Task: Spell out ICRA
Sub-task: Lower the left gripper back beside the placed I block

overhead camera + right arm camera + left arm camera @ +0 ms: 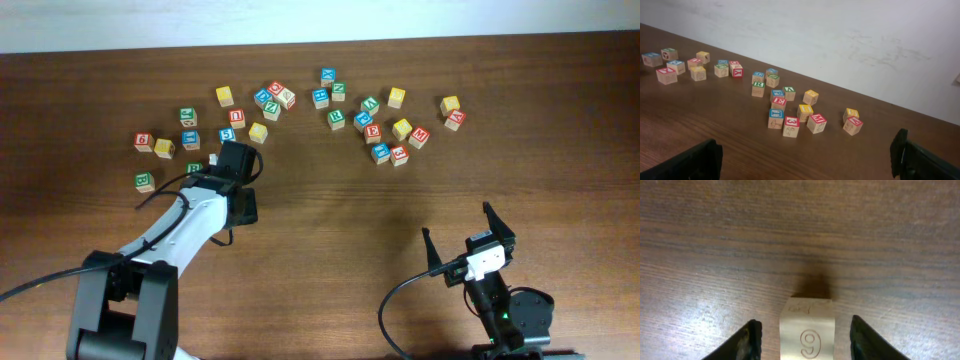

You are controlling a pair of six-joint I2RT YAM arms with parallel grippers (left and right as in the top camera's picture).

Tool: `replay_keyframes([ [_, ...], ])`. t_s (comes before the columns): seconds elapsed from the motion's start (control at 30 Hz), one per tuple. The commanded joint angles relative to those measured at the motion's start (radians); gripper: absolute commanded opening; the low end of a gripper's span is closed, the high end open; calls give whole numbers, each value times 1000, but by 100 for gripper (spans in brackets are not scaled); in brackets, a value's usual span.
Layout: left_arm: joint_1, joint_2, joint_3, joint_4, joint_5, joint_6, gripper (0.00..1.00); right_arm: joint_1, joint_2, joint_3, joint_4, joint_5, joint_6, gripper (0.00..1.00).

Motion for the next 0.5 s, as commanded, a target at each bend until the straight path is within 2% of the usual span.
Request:
replay_keyframes([
  [0.0,-1,7,12,5,-16,6,39,6,-6,-5,-5,-13,4,98],
  [0.47,-1,7,12,-72,-15,6,27,6,-6,-5,-5,-13,4,99],
])
